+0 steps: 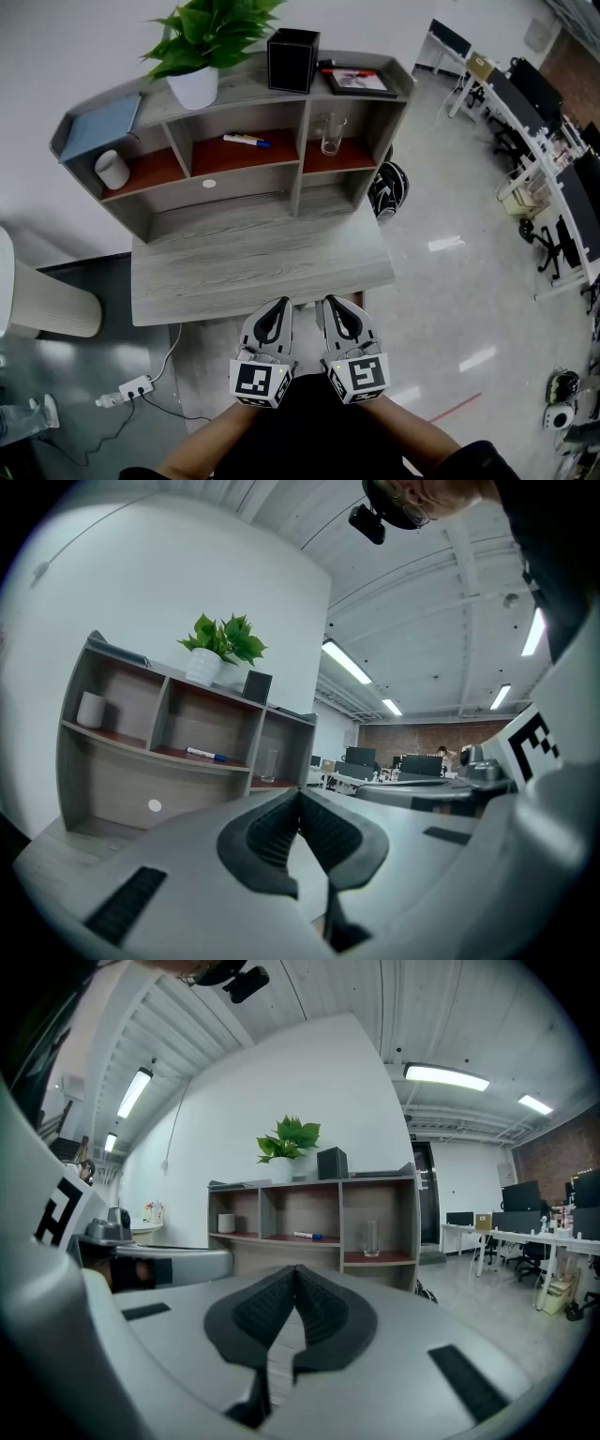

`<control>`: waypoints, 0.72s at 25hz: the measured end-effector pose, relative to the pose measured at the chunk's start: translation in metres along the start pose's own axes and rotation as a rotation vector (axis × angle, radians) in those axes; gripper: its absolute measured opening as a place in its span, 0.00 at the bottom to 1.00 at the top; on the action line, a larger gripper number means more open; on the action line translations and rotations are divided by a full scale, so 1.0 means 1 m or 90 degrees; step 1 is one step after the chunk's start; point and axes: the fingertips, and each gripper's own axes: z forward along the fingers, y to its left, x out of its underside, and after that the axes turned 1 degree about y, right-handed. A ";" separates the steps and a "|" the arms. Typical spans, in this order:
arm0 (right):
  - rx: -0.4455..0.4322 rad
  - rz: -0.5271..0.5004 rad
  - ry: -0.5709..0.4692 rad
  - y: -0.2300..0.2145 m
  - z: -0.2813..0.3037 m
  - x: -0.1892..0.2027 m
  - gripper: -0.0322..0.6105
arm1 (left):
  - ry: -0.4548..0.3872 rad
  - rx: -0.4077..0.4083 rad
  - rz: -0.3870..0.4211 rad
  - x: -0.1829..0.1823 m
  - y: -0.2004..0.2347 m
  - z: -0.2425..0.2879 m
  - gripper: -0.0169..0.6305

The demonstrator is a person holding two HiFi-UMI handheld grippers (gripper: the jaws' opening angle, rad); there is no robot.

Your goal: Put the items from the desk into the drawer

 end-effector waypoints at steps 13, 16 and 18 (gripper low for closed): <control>0.014 0.003 0.029 0.005 -0.008 0.012 0.08 | 0.005 0.005 -0.008 0.010 0.001 -0.011 0.03; 0.009 0.007 0.031 0.013 -0.006 0.017 0.08 | 0.014 -0.004 -0.023 0.017 0.012 -0.013 0.03; 0.006 0.010 0.030 0.018 -0.003 0.019 0.08 | 0.018 -0.010 -0.030 0.022 0.020 -0.014 0.03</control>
